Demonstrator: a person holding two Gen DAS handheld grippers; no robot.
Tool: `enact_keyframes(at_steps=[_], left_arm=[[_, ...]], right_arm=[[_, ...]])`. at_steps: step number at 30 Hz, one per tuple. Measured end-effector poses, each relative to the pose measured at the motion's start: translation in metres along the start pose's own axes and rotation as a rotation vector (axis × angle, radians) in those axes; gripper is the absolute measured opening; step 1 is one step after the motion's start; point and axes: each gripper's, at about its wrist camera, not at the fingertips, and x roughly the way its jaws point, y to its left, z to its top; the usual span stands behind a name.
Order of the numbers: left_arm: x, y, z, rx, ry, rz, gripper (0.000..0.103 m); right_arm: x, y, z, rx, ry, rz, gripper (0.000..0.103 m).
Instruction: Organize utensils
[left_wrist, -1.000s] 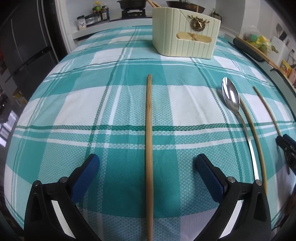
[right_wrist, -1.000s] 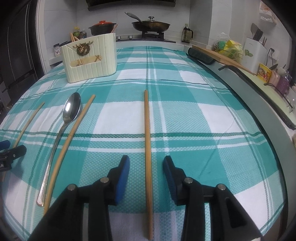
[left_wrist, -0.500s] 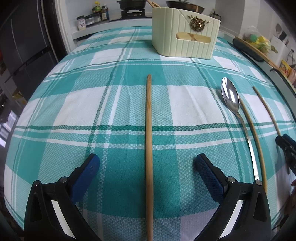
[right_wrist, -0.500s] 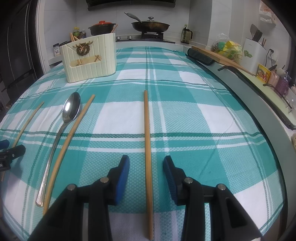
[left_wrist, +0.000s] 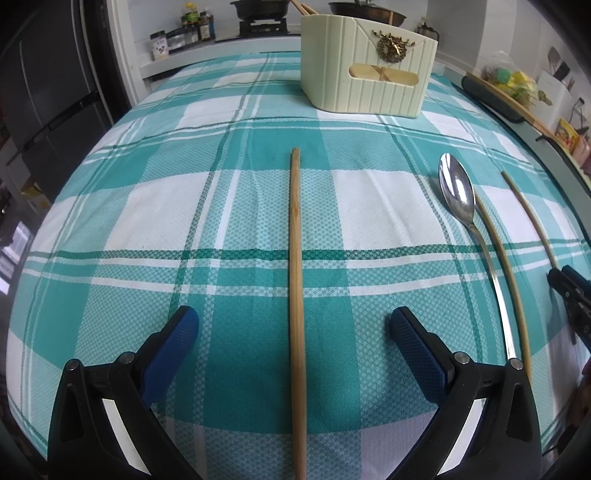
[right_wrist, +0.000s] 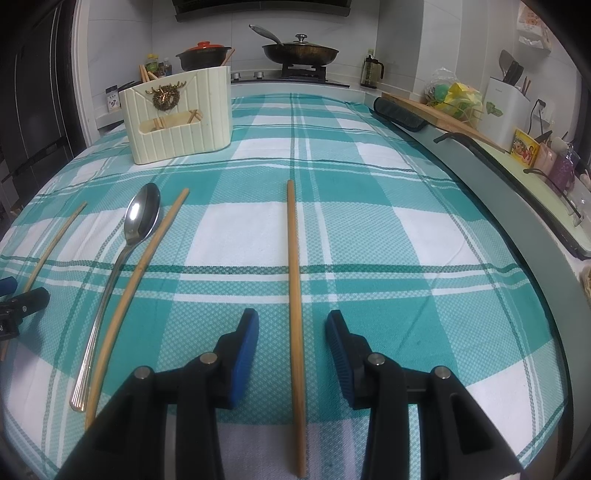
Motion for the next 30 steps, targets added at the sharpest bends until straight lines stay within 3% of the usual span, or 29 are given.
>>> enact_keyframes(at_steps=[6,9,12,15,22,27,30], left_arm=[[-0.008,0.012,0.001,0.043,0.001,-0.114,0.102],[-0.012,0.025,0.011,0.041,0.001,-0.155,0.102],[-0.013,0.032,0.028,0.066,-0.002,-0.158,0.102],[0.000,0.034,0.045,0.088,0.046,-0.197,0.102],[0.032,0.020,0.070,0.151,0.122,-0.195,0.100],[0.048,0.015,0.088,0.166,0.156,-0.170,0.095],[0.055,0.010,0.097,0.192,0.176,-0.133,0.086]], right_arm=[[0.000,-0.004,-0.001,0.025,0.004,0.029,0.041],[0.000,-0.008,0.001,0.044,0.028,0.095,0.056],[0.001,-0.014,0.008,0.049,0.072,0.129,0.056],[0.001,-0.026,0.023,0.062,0.091,0.163,0.056],[0.026,-0.035,0.063,0.034,0.194,0.230,0.056],[0.058,-0.015,0.083,-0.071,0.244,0.204,0.056],[0.074,-0.005,0.095,-0.110,0.244,0.174,0.054]])
